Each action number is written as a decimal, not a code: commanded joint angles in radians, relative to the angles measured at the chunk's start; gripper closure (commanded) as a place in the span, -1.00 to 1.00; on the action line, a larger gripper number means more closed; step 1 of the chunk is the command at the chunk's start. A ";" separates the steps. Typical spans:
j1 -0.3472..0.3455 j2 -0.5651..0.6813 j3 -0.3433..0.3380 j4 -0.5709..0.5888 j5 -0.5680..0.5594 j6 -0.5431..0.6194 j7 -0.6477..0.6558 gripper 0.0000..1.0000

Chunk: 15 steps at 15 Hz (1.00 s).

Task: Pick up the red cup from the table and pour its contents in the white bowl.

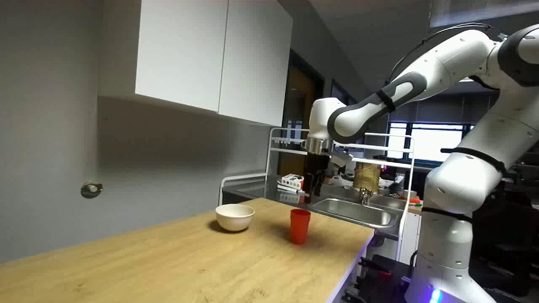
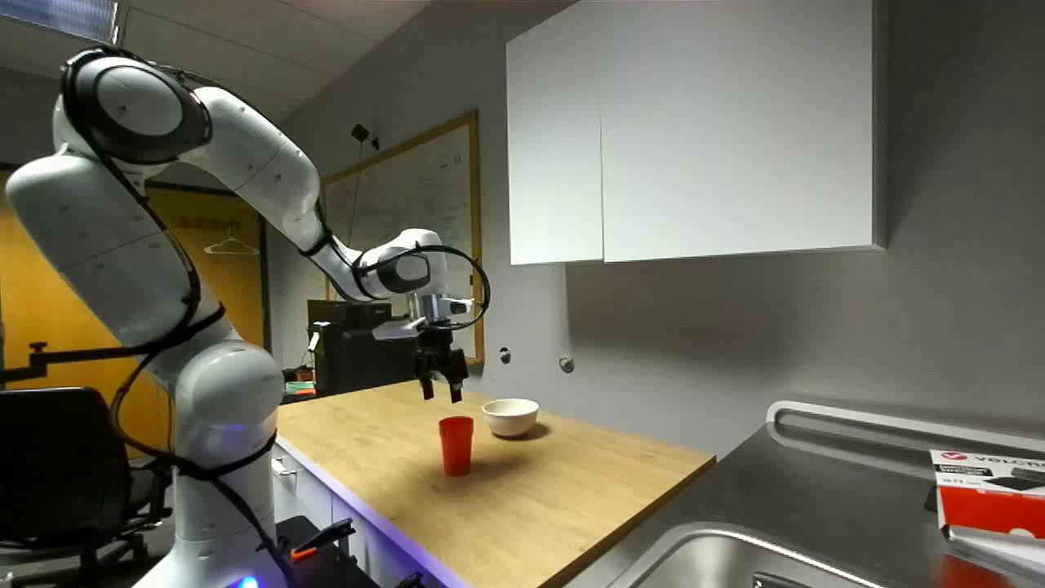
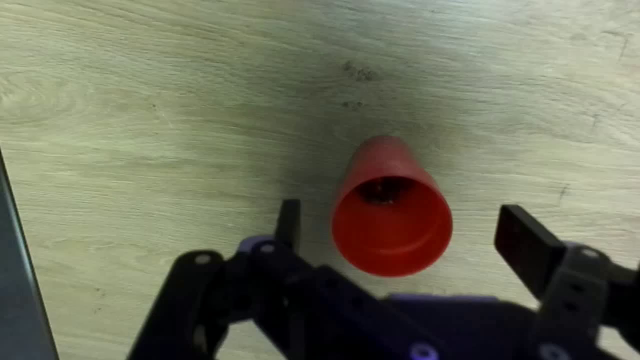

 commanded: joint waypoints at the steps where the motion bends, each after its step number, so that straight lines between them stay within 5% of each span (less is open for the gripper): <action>1: 0.011 0.000 -0.011 0.002 -0.007 -0.003 0.005 -1.00; 15: 0.027 0.071 0.001 0.001 -0.017 0.059 -0.009 -1.00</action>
